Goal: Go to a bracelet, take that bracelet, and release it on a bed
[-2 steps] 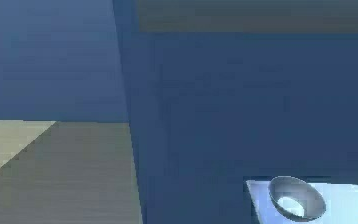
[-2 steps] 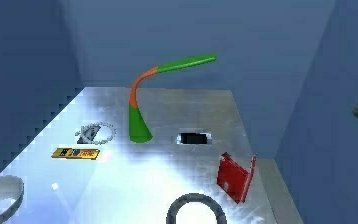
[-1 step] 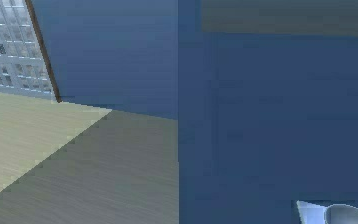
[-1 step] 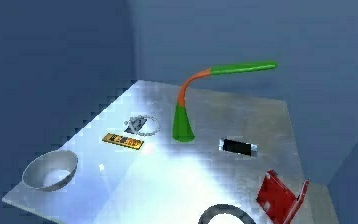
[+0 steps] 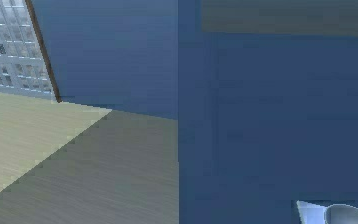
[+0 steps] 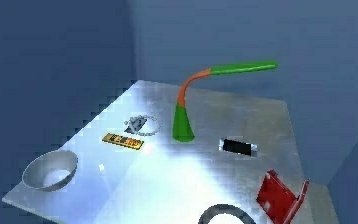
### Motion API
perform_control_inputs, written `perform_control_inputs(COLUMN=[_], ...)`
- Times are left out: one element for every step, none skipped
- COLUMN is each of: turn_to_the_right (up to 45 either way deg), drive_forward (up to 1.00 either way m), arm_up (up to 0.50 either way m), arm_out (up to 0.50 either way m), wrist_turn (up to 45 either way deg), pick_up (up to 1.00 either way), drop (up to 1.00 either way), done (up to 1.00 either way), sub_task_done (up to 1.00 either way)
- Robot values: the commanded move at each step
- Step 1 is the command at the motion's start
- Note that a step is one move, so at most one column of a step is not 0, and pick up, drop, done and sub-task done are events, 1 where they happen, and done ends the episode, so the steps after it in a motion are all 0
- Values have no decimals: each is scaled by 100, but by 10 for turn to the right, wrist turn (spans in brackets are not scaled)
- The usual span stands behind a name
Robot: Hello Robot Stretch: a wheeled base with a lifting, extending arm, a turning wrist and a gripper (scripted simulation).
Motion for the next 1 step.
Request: perform_control_inputs(turn_to_the_right=[0], drive_forward=[0], arm_up=[34], arm_out=[0], wrist_turn=[0], pick_up=[0], drop=[0], done=[0], sub_task_done=[0])
